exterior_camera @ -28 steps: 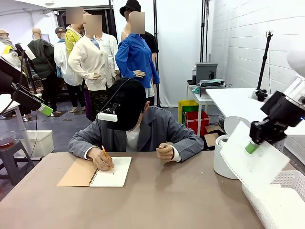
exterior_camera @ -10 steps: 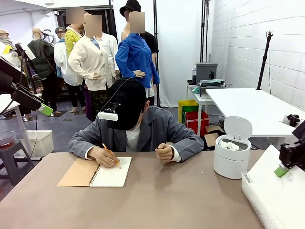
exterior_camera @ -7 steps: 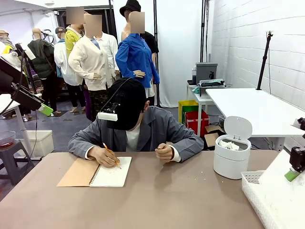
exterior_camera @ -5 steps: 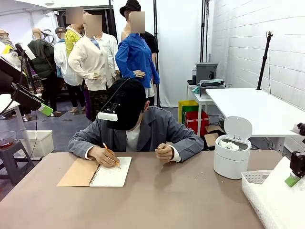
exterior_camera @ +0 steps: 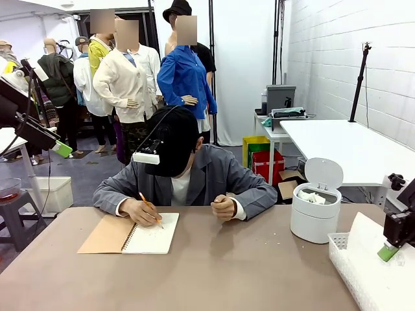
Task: Sort the paper based on its condition.
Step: If a person hands you a paper, place it in the Organizing basket , and if it's crumpled, put it in the Trash can.
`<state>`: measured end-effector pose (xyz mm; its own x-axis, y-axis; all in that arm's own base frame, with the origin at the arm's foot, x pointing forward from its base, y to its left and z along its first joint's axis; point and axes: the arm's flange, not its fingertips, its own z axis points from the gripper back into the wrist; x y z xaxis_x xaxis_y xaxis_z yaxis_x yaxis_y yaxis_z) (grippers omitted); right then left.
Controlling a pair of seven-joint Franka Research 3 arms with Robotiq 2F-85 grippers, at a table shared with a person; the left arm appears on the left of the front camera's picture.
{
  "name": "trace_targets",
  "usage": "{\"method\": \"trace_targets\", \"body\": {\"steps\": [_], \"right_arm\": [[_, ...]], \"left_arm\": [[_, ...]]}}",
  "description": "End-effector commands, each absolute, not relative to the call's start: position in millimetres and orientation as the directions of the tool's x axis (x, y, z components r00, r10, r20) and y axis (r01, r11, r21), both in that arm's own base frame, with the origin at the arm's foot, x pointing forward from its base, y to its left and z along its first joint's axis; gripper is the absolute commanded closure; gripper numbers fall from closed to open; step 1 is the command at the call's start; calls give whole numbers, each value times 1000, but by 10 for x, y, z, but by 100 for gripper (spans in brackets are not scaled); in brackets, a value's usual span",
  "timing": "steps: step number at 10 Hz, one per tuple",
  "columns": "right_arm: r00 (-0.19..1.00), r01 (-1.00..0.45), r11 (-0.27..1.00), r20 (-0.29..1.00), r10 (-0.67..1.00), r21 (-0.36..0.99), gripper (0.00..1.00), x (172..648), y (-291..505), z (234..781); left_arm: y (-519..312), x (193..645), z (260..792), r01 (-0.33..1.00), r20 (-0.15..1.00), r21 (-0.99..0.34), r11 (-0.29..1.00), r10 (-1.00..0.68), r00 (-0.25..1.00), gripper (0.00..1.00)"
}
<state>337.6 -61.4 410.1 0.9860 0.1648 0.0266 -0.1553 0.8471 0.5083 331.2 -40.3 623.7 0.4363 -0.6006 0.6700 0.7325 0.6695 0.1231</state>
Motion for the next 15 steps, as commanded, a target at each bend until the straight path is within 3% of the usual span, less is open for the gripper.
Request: {"method": "trace_targets", "body": {"steps": [1,6,7,12,15], "right_arm": [[984,-163,858,21,176,487,100,2811,-379,3648],[988,-150,912,29,151,383,11,2786,-453,3774],[988,-153,920,35,151,361,0,2788,-475,3802],[978,-207,972,0,209,114,0,2798,-667,4094],[964,-257,963,86,250,77,0,2837,-719,4356]], "left_arm": [[-389,3322,6241,730,674,124,672,-597,435,0],[-389,3322,6241,730,674,124,672,-597,435,0],[-389,3322,6241,730,674,124,672,-597,435,0],[-389,3322,6241,730,674,124,672,-597,435,0],[-389,3322,6241,730,674,124,672,-597,435,0]]}}
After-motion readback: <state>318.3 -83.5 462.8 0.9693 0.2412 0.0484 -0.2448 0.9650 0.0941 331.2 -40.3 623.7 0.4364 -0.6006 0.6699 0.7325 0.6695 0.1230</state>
